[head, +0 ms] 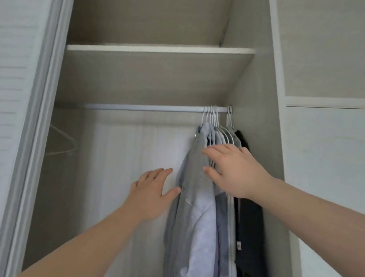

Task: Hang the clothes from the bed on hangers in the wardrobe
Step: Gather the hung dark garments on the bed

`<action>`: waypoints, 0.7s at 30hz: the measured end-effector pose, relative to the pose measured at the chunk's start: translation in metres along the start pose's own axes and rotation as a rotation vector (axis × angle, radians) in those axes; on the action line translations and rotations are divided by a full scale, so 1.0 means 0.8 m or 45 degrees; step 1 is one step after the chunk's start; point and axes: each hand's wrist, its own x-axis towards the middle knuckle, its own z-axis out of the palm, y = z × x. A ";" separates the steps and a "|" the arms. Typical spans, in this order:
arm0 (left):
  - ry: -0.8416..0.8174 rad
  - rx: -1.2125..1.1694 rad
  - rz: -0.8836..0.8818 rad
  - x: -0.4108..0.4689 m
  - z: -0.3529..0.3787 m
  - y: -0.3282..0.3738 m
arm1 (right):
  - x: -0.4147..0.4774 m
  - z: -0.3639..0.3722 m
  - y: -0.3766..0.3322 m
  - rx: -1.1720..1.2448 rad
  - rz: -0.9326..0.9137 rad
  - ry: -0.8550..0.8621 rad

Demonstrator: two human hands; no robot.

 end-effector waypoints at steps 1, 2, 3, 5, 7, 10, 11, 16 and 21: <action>-0.007 -0.049 -0.013 0.018 0.004 0.000 | 0.019 0.000 0.008 -0.020 0.022 -0.033; -0.013 -0.099 -0.024 0.035 0.008 0.001 | 0.038 0.002 0.015 -0.039 0.043 -0.056; -0.018 -0.151 -0.033 0.051 0.013 0.002 | 0.056 0.005 0.021 -0.063 0.065 -0.070; -0.034 -0.287 -0.043 0.079 0.023 0.005 | 0.089 0.009 0.030 -0.103 0.102 -0.086; -0.068 -0.440 -0.034 0.104 0.036 0.006 | 0.118 0.014 0.034 -0.129 0.134 -0.098; -0.133 -0.597 -0.016 0.138 0.057 0.005 | 0.154 0.022 0.034 -0.101 0.229 -0.180; -0.144 -0.650 -0.010 0.148 0.065 0.005 | 0.164 0.025 0.033 -0.068 0.267 -0.217; -0.200 -0.933 0.030 0.195 0.099 0.000 | 0.199 0.047 0.030 -0.135 0.397 -0.352; -0.273 -1.071 0.146 0.229 0.121 -0.010 | 0.229 0.070 0.018 -0.300 0.511 -0.317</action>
